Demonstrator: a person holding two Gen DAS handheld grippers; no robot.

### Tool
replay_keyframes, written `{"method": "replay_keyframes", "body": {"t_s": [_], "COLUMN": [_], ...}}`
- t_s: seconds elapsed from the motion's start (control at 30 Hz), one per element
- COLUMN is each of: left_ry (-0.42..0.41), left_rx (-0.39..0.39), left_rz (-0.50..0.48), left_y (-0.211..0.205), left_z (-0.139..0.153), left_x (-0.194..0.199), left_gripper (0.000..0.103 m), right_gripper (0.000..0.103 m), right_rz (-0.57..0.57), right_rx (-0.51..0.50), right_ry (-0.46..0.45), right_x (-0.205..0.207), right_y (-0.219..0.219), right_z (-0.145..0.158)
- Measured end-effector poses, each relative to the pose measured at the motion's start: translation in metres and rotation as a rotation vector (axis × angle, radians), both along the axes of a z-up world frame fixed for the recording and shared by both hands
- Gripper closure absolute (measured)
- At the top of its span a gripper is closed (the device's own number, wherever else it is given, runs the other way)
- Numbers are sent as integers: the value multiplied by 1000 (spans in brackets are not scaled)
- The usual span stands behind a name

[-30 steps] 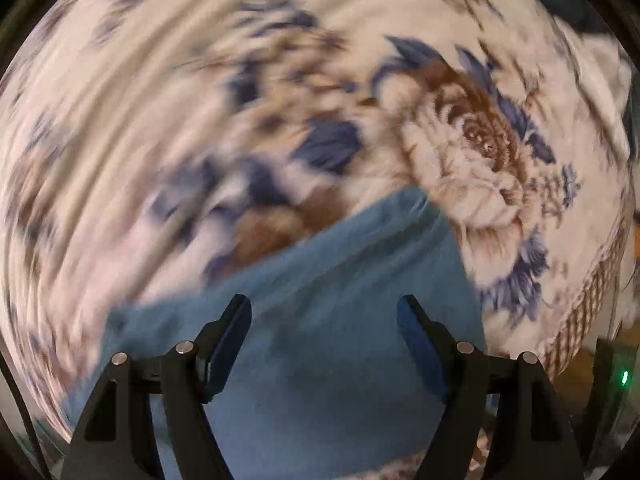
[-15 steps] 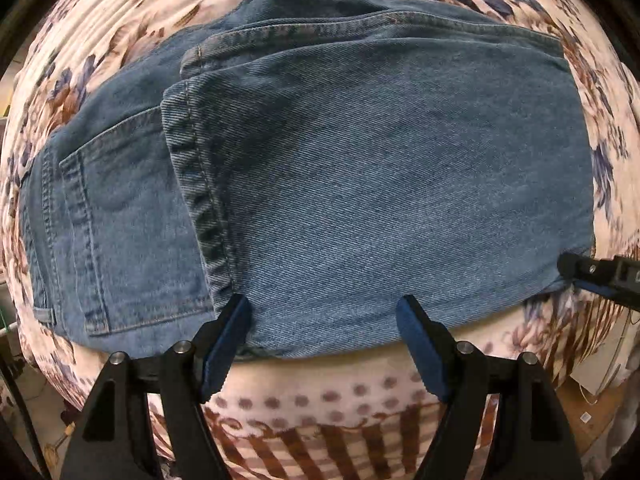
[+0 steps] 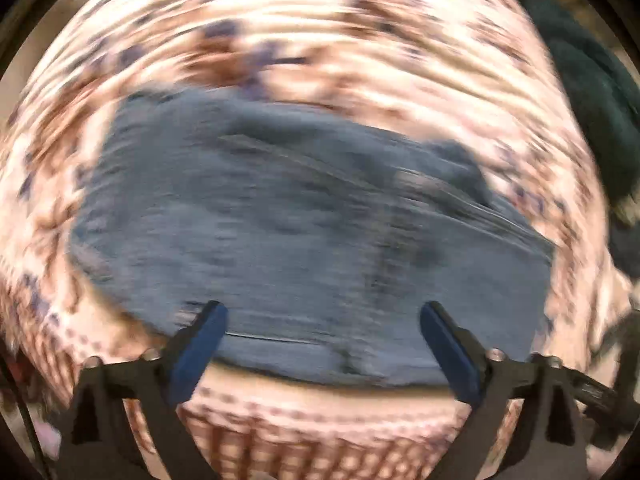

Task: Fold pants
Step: 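Open the right gripper and smooth the folded jeans with both tools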

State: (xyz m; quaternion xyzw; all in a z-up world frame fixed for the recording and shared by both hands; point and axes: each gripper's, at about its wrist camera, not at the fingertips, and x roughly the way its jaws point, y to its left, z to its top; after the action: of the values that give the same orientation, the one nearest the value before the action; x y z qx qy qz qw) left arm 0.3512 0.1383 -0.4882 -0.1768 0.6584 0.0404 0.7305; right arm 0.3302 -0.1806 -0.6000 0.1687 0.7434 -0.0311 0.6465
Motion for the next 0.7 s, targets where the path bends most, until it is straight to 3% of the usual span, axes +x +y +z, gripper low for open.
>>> {"method": "replay_keyframes", "body": {"t_s": [0.1,0.3,0.33,0.4,0.43,0.47,0.5,0.7], "left_ry": [35,28,23,21,20,13,7,-18], "left_rx": [73,91,84,92,99,108,118,111], "left_rz": [88,220,231,240,239,238,238,242], "left_y": [33,90,99,104,103,103,98,92], "left_z": [-17,-41,-41,-44,-47,-47,-48,-38], "left_x": [-5,-26,-30,-31,-29,-30,-29,-38], "left_gripper": [3,3,3,3,3,3,3,3], "right_gripper": [34,35,35,35,38,65,76,79], "right_rz": [77,245,316,451,518,555,562,312], "right_rx": [17,91,100,102,91,66,81,172], "right_ry": [-48,-236,-276,-256,-235,-227,-200,-136], "right_x": [35,137,157,180,188,192,198,220], "right_y": [38,120,138,167,180,184,185,156], "right_z": [-3,-6,-7,-19,-29,-35,-45,-73]}}
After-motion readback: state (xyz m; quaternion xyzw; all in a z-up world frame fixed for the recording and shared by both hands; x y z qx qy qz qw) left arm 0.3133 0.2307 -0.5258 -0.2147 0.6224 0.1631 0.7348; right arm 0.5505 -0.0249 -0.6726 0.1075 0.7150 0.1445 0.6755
